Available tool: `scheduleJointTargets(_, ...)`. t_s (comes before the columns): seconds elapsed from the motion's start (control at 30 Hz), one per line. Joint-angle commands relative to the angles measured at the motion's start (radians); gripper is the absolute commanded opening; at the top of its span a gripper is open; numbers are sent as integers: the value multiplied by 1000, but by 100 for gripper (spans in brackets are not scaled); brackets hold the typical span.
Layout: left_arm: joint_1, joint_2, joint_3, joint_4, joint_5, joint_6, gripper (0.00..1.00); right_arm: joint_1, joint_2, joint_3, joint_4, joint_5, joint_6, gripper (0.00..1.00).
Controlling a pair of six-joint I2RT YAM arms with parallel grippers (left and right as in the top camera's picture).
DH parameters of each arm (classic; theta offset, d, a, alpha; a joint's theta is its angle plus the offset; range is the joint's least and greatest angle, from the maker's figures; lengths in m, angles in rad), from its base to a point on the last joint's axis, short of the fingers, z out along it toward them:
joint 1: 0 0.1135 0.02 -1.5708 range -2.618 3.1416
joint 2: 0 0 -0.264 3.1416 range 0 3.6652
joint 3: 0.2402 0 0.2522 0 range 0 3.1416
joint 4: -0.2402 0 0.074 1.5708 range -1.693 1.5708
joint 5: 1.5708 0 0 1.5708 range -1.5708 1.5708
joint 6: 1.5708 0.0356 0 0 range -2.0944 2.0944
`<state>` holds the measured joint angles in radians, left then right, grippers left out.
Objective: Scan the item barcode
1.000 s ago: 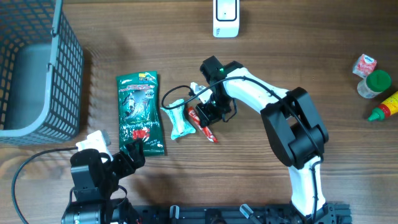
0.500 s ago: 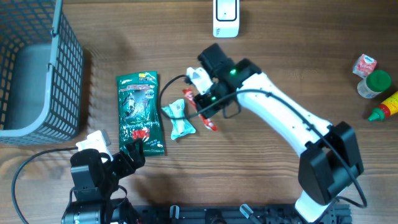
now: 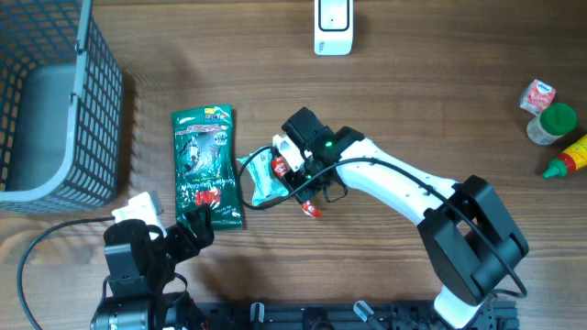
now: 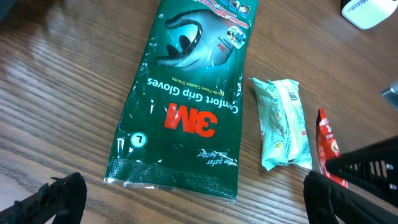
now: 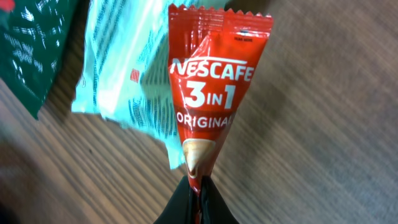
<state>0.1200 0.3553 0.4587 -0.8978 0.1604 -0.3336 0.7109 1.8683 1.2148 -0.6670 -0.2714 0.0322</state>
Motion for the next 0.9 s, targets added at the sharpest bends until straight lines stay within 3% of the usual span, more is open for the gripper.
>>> scheduleJointTargets(0.0,7,-5,-7,2,-9,13,100,0,7,-2,11,13,24,4)
scheduleJointTargets(0.23,7,-5,-7,2,-10,13,100,56,3,-2,13,18,42,5)
scheduleJointTargets(0.57,7,-5,-7,2,-9,13,100,182,-15,-16,23,296,186,4)
scheduleJointTargets(0.87,7,-5,-7,2,-10,13,100,182,-16,-15,84,314,122,4)
